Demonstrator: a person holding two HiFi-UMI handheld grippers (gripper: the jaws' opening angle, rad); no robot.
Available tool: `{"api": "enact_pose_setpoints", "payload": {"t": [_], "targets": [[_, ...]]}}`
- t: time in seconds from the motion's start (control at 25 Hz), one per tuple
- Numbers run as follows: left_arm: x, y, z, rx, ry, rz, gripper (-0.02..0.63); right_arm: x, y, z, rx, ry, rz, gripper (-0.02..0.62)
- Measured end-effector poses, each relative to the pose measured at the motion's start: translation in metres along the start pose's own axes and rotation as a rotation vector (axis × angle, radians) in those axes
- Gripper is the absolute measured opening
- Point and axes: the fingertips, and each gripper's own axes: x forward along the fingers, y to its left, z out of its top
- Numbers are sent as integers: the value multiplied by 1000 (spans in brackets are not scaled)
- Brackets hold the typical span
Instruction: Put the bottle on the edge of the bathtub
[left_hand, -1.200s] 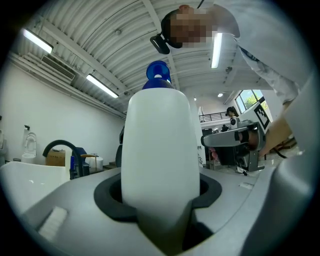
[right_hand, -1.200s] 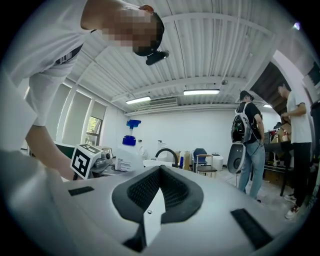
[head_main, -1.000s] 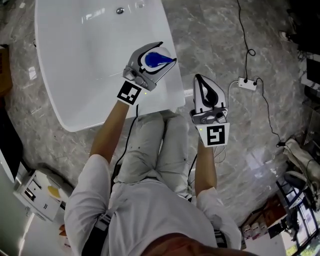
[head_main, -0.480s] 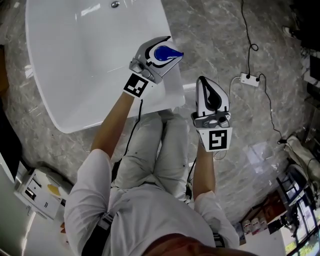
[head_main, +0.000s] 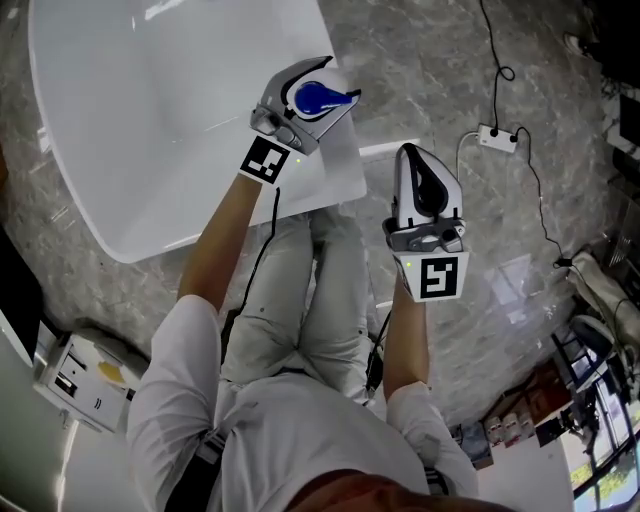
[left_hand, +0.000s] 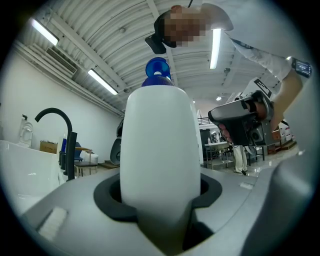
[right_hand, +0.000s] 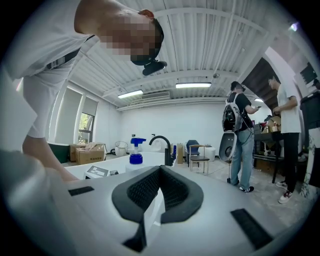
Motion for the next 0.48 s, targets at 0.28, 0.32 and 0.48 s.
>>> {"api": "enact_pose_setpoints", "payload": {"t": [0.28,0.32,0.48], "targets": [[5,-6,1,14,30,-34,365,-5,1,10,7,20,-6,0],[5,-7,4,13,34,-36,390,-7,1,13,8,23,-6,2],[-5,-11,21,21,52,-30,451,-19,8,28,19,35,-10,2]]}}
